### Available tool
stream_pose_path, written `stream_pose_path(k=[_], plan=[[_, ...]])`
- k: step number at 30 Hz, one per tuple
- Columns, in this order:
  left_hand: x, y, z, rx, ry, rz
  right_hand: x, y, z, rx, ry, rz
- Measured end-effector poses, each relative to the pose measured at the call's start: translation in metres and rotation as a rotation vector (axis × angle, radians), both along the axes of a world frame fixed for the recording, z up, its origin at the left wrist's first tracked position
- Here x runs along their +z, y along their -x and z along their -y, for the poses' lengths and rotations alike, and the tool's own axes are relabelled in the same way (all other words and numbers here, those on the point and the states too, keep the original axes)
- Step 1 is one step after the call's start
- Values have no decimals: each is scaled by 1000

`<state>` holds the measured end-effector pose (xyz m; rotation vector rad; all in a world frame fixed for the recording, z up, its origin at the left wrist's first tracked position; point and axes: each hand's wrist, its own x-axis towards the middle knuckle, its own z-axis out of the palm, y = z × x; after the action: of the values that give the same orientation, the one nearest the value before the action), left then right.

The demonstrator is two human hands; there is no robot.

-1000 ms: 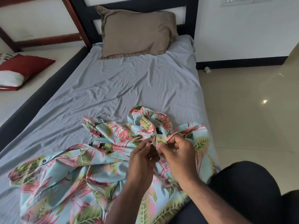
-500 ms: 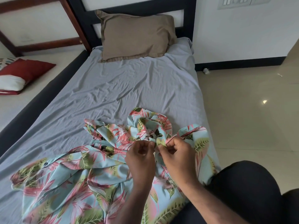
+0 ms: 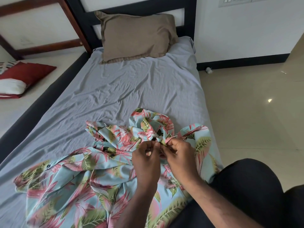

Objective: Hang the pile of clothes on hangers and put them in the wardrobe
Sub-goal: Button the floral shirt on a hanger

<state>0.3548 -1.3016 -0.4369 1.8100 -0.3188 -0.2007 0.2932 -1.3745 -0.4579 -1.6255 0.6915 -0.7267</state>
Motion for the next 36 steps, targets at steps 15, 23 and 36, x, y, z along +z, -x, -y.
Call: stream_pose_path(k=[15,23,36], plan=[[13,-3,-5,8,19,-73,-1,1,4,48,17,70],[8,2,-5,-52,-85,26,7,7,2,-9,342,9],[6,-9,-4,-86,73,-250,8,4,-1,24,248,89]])
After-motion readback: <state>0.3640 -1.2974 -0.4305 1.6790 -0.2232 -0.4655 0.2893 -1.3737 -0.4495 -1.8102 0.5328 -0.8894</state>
